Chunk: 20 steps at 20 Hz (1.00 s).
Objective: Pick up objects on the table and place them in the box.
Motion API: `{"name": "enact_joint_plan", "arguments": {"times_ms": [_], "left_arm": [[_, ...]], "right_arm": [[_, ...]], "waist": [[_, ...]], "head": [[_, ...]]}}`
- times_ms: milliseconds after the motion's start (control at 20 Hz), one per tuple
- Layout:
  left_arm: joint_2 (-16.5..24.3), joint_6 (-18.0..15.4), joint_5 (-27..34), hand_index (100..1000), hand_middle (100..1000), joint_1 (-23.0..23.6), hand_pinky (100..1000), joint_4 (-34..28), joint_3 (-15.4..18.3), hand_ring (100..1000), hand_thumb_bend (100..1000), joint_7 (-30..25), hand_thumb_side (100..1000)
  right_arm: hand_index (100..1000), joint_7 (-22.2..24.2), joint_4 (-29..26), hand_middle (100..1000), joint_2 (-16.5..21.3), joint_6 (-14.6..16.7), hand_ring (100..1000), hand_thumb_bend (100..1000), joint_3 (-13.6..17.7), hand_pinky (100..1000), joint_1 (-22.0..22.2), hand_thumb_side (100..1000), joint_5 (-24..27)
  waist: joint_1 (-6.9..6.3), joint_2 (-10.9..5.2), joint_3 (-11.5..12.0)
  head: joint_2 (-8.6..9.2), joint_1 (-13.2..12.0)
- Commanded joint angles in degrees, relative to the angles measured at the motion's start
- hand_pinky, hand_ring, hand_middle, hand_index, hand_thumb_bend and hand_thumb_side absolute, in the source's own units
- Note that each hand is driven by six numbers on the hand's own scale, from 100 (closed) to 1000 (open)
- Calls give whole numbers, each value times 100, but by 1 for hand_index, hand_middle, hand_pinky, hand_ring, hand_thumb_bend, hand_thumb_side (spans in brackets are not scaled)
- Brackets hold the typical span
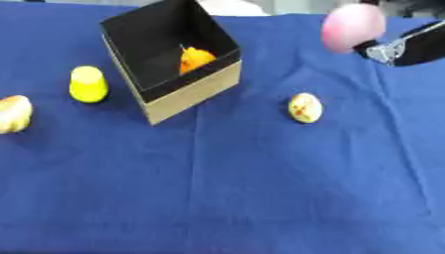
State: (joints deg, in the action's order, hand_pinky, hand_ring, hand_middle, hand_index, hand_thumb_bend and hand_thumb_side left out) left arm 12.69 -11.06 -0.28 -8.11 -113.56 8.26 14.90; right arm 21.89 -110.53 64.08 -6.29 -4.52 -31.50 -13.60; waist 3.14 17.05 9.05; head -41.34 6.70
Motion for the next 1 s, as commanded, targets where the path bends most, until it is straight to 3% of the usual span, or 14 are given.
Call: {"name": "enact_joint_plan", "arguments": {"times_ms": [50,300,500,750,1000], "left_arm": [[161,-9,24,782,560,-40,773,-103,-29,590,134,-37,566],[187,-11,55,782,559,-37,773,-103,-71,590,137,-80,567],[187,-15,89,782,559,-61,773,-103,-109,590,138,-131,567],[190,-20,127,782,559,-123,773,-103,-145,589,138,-180,568],[180,-18,156,782,558,-159,773,-103,-156,589,137,-205,570]], "right_arm": [[599,189,216,543,-96,-3,729,332,-199,809,-558,100,99],[592,517,809,529,-800,-184,717,289,-708,798,-1638,100,-67],[592,676,1377,526,-1412,-214,717,282,-1072,794,-2256,100,-337],[612,831,1995,540,-2014,-92,727,280,-1400,797,-2689,100,-755],[624,956,2502,553,-2348,88,736,279,-1608,801,-2778,100,-1140]], "waist": [[2,-126,48],[20,-150,169],[25,-140,281],[67,-99,435],[105,-54,535]], "head": [[-21,76],[-59,230],[-54,412],[-33,549],[-7,587]]}}
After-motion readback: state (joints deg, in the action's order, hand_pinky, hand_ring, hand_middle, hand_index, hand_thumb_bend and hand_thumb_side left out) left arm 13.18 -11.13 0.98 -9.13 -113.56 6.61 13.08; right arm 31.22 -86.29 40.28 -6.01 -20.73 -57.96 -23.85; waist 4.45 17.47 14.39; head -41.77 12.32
